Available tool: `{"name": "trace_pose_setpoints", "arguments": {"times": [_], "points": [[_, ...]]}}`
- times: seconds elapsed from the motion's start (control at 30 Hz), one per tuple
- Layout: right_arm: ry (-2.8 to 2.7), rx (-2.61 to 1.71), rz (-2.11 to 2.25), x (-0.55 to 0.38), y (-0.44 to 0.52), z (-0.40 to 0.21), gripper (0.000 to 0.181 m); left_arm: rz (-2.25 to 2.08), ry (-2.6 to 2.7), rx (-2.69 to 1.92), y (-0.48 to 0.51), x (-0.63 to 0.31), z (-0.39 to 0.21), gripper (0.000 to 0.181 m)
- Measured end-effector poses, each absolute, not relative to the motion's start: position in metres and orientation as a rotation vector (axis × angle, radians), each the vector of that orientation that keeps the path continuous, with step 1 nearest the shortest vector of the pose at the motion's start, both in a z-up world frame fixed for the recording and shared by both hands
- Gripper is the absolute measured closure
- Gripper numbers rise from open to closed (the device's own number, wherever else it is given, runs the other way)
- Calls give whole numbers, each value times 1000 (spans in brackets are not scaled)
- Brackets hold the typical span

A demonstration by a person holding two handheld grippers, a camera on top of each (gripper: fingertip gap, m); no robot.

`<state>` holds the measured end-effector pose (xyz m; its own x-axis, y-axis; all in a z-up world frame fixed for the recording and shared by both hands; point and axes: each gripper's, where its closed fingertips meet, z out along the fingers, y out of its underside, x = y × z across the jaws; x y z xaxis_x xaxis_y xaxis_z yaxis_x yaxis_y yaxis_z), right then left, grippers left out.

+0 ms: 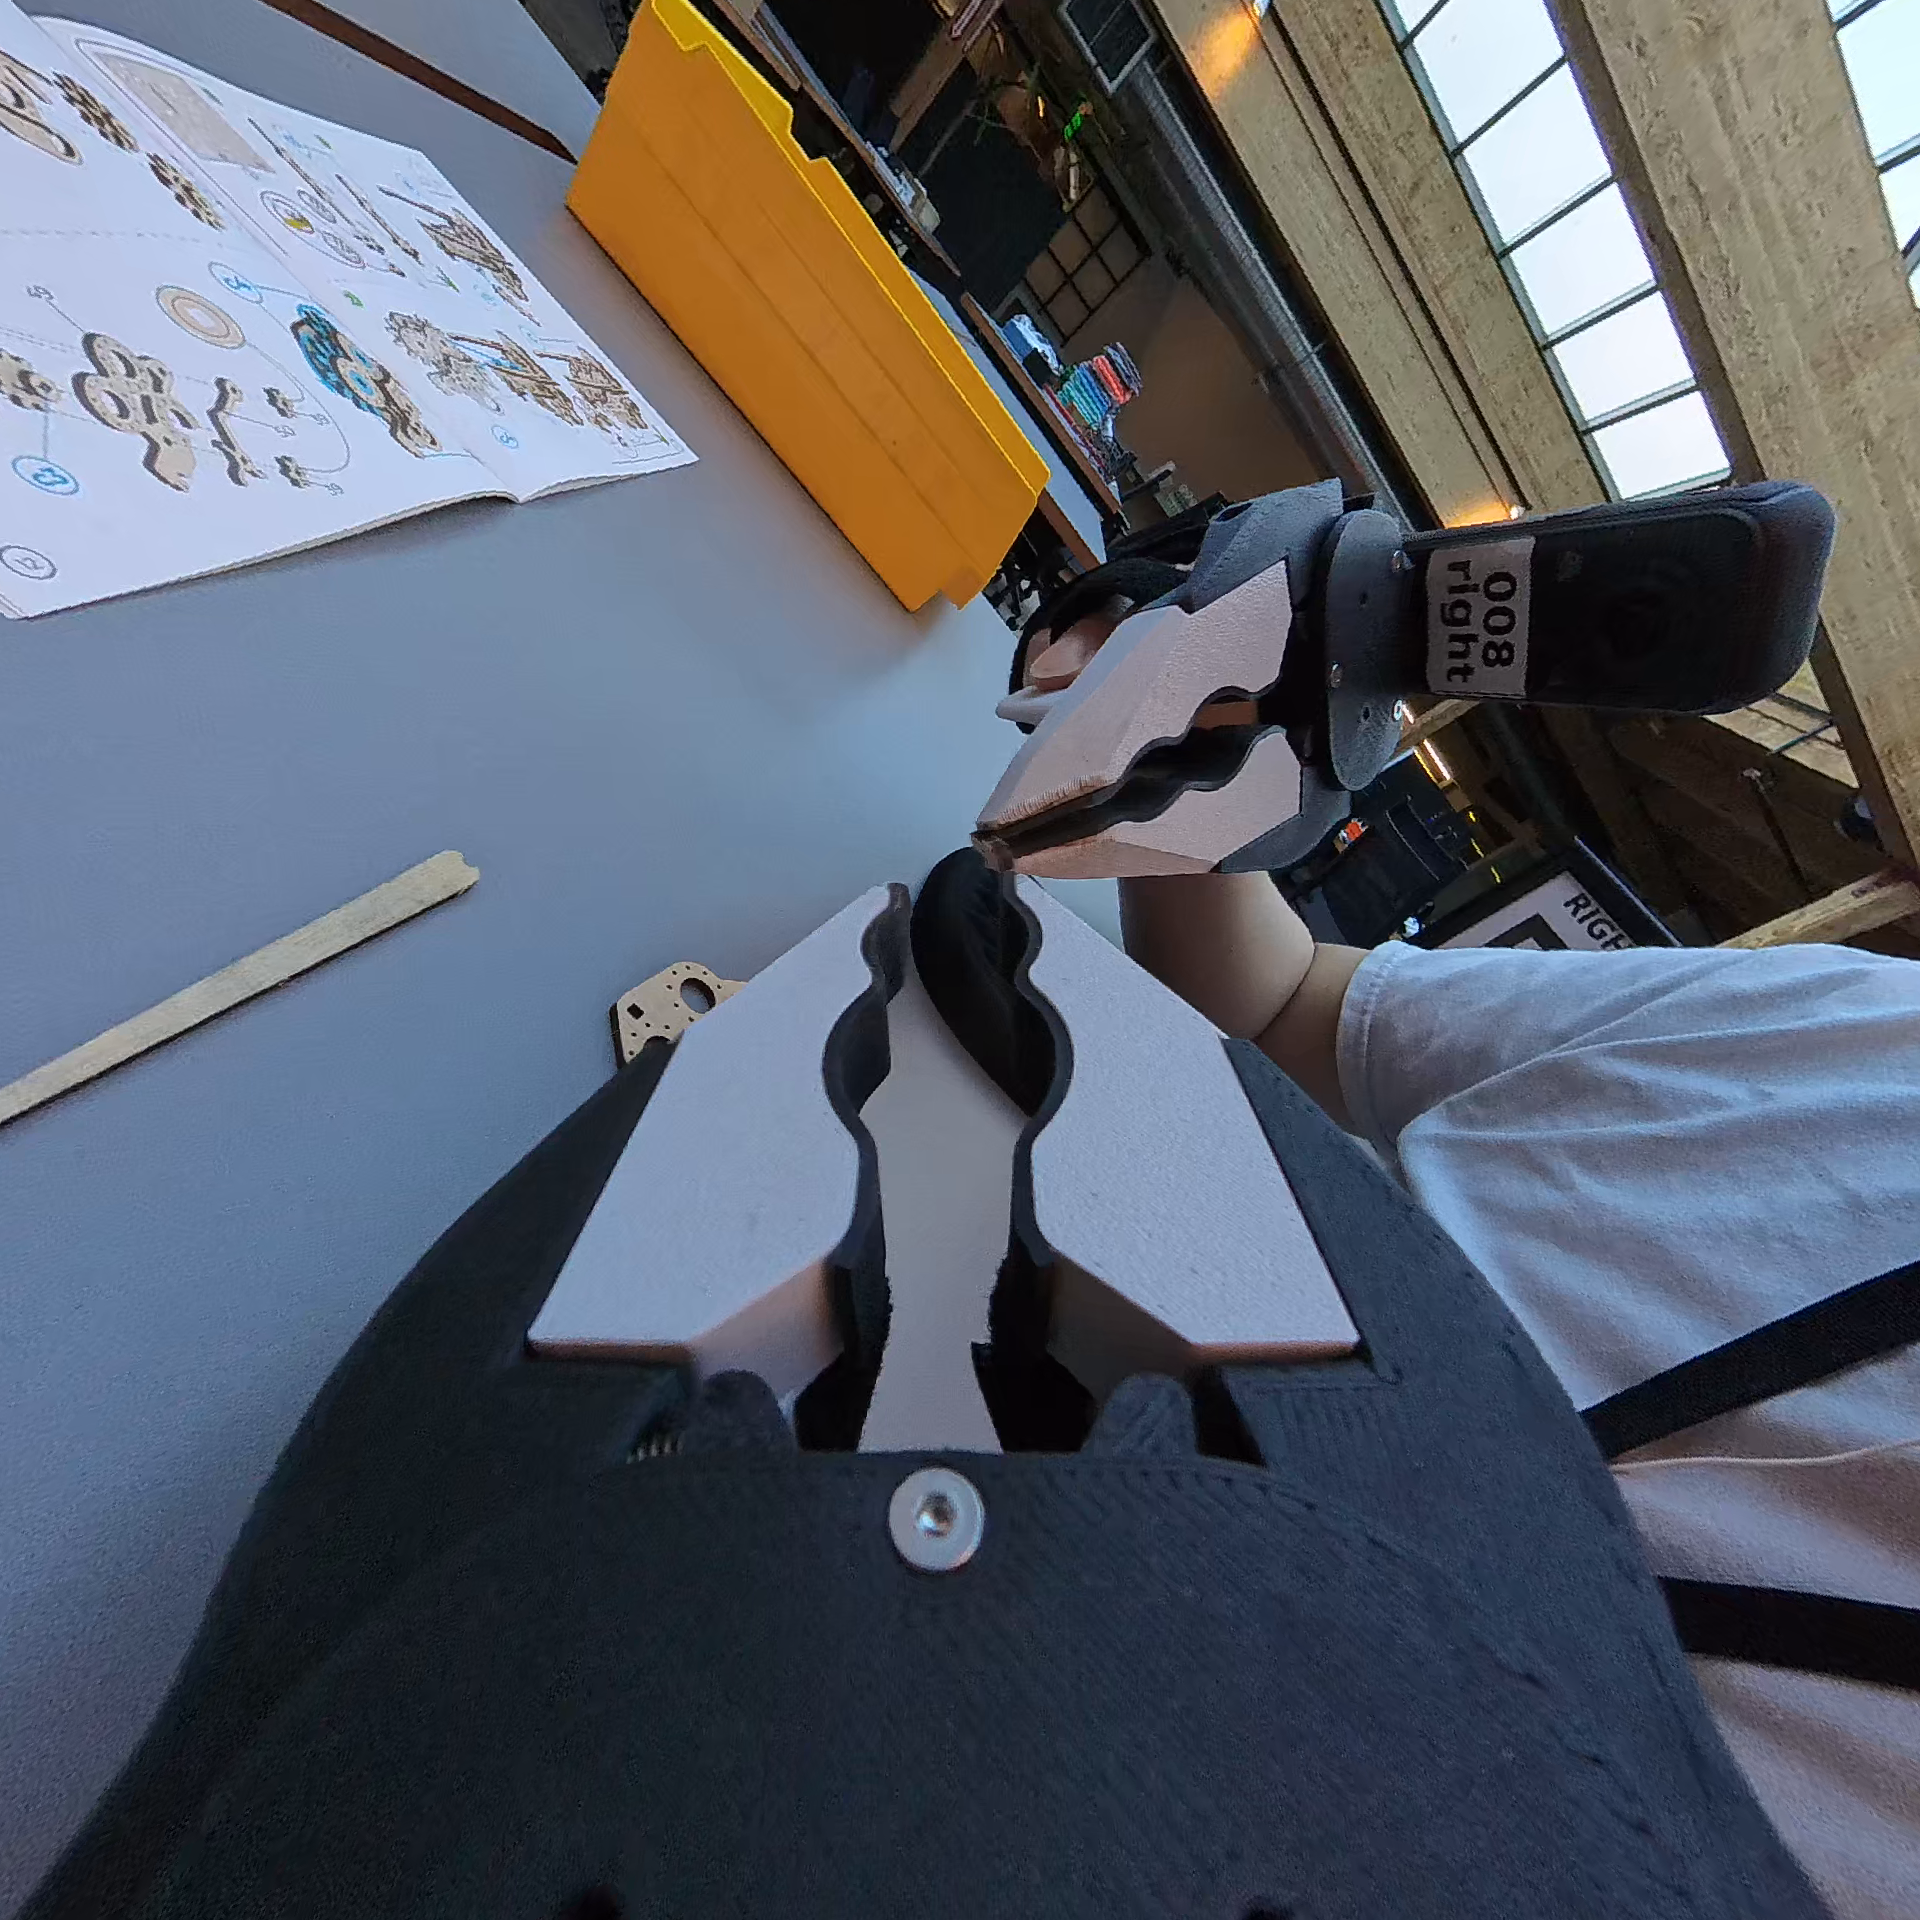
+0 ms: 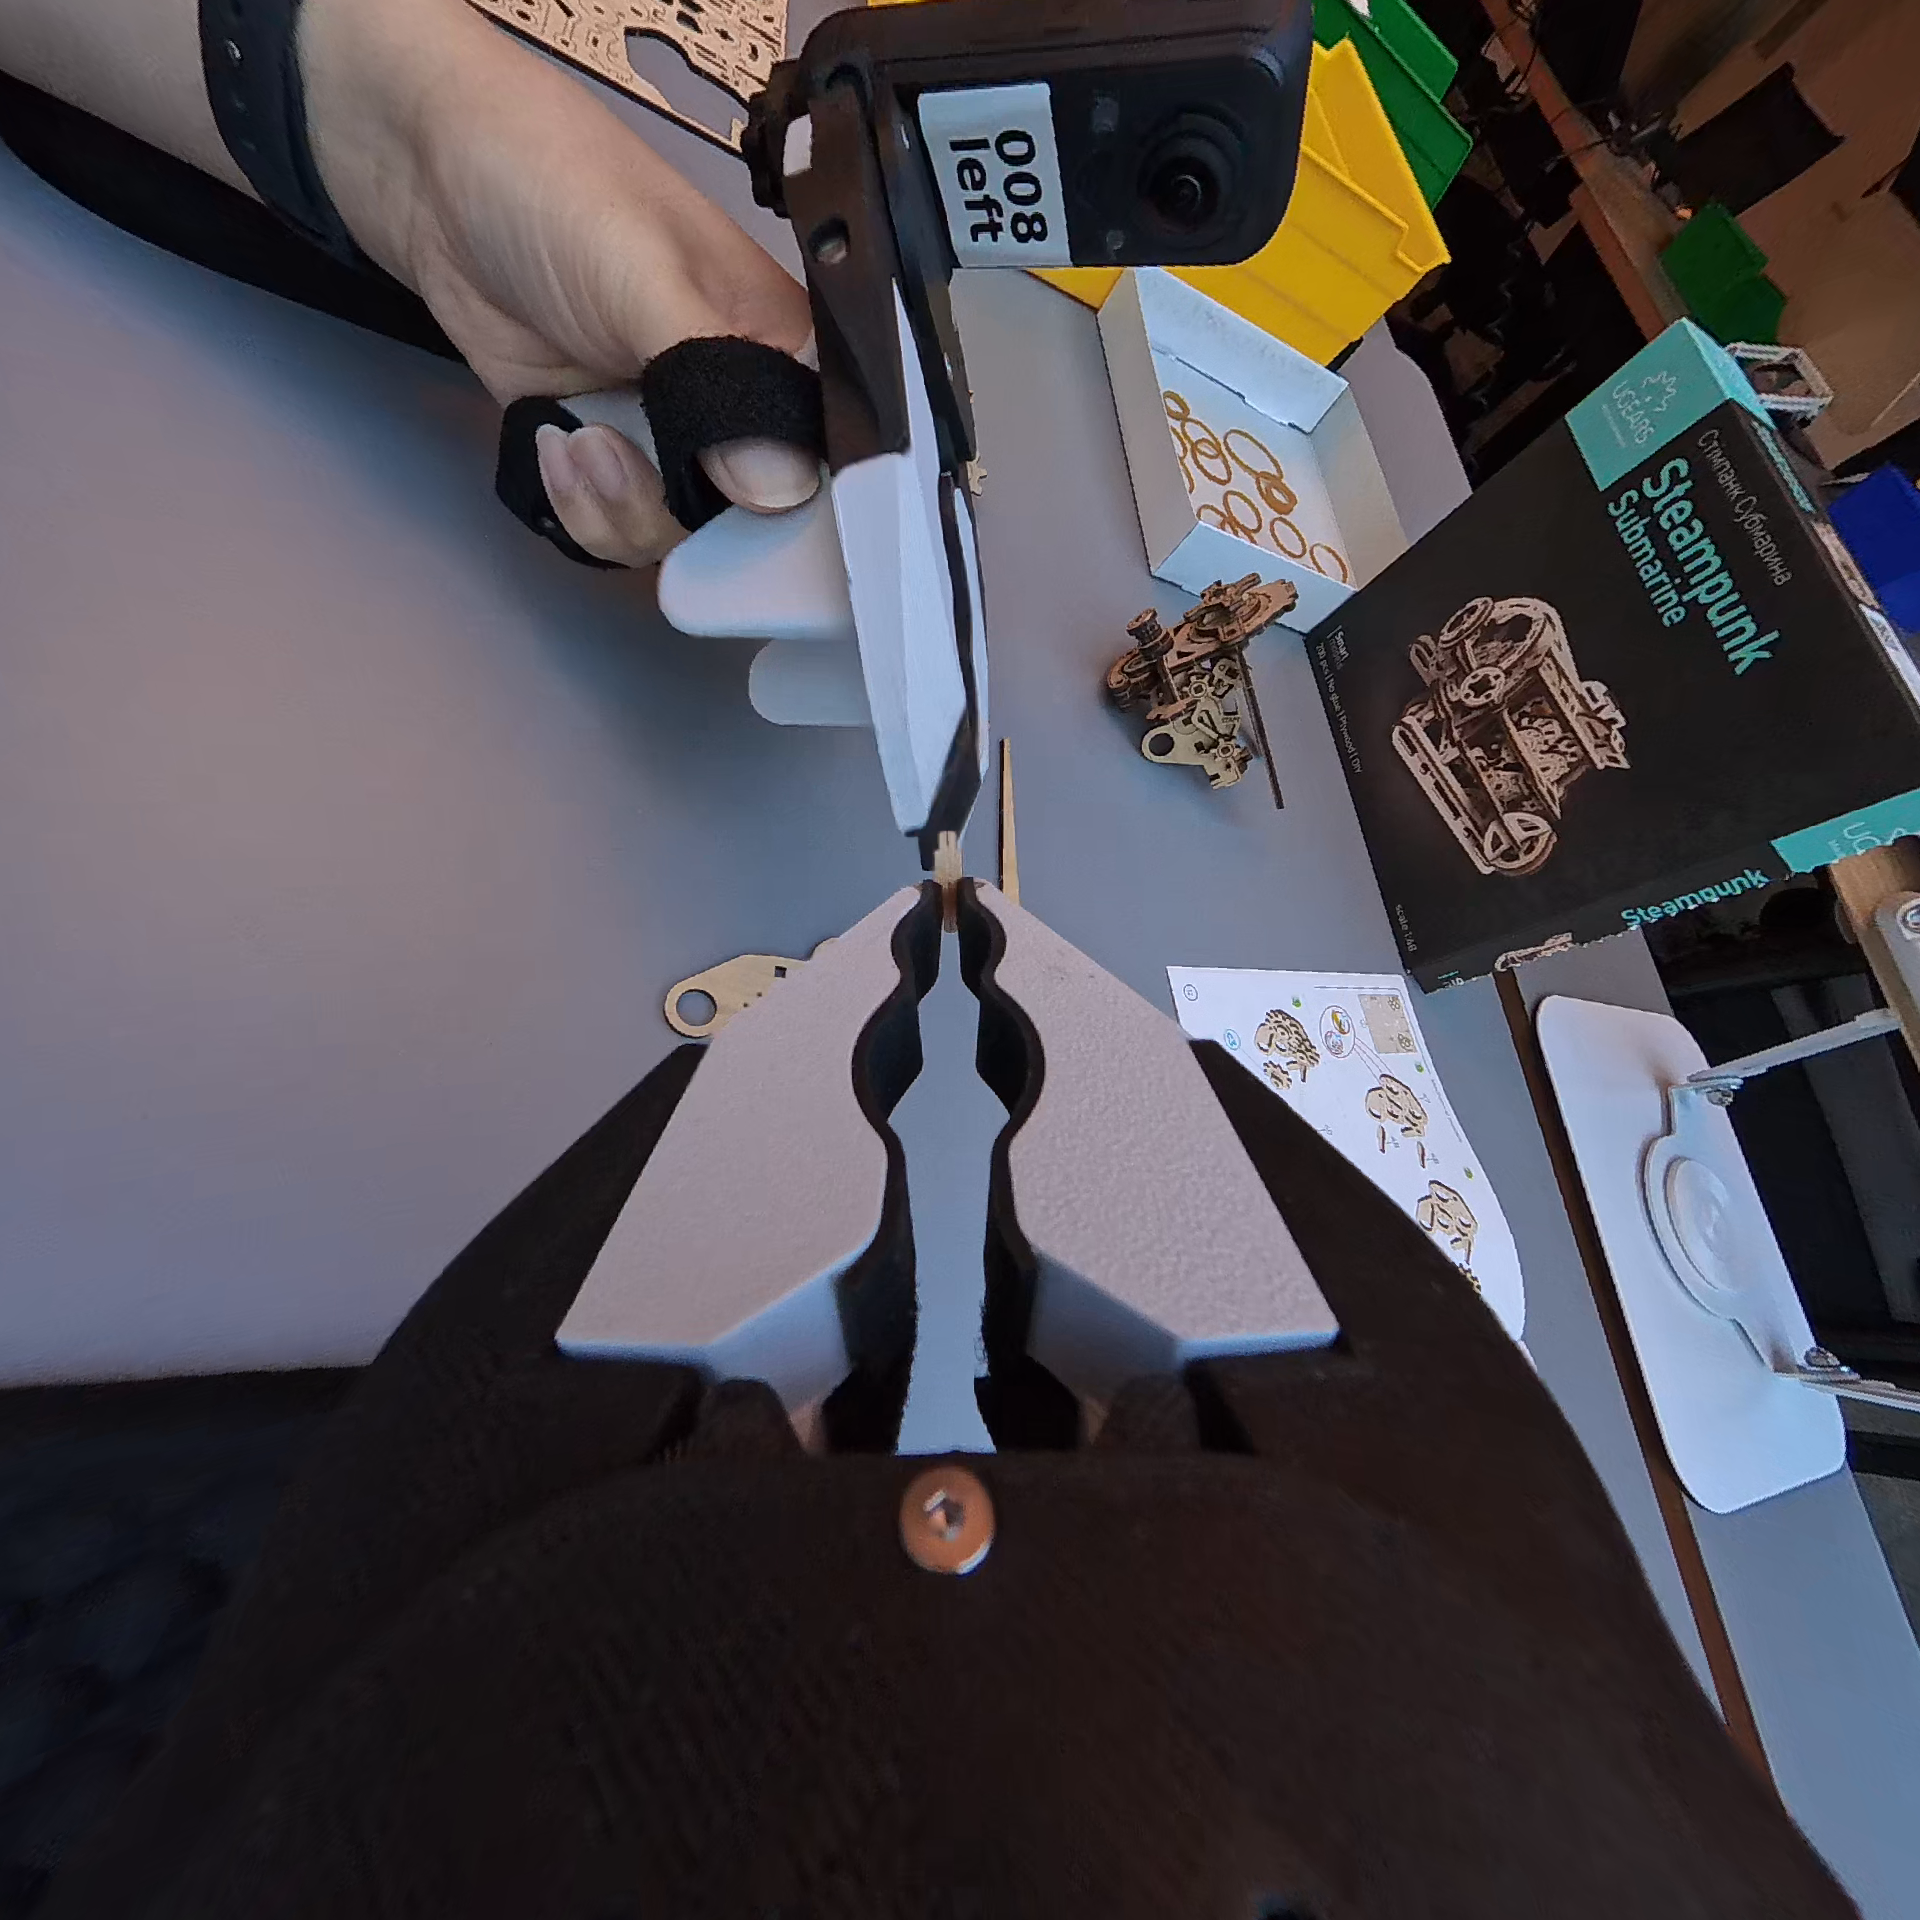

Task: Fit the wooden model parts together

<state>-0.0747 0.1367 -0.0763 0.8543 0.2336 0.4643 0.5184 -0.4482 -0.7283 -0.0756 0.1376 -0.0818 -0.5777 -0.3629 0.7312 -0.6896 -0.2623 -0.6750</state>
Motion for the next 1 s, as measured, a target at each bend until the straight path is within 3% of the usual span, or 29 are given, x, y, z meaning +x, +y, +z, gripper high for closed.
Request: {"name": "trace_pose_setpoints", "arguments": {"times": [0.03,0.2,0.3,0.37,0.53,0.67,1.0], "points": [[-551,-2056,-380,-73,136,-78,179,1924,-1731,1278,137,-77,-81,159],[-576,-2080,-417,-74,138,-83,179,1926,-1725,1272,136,-77,-80,159],[-602,-2085,-439,-78,140,-85,179,1915,-1735,1286,136,-76,-83,166],[-607,-2086,-454,-77,141,-86,179,1903,-1741,1268,134,-78,-84,180],[-592,-2040,-449,-79,141,-79,179,1908,-1718,1253,135,-79,-81,181],[-513,-1863,-302,-85,140,-55,156,1980,-1531,1148,138,-84,-60,181],[-552,-1772,-233,-96,137,-47,171,1964,-1440,1003,127,-98,-46,181]]}}
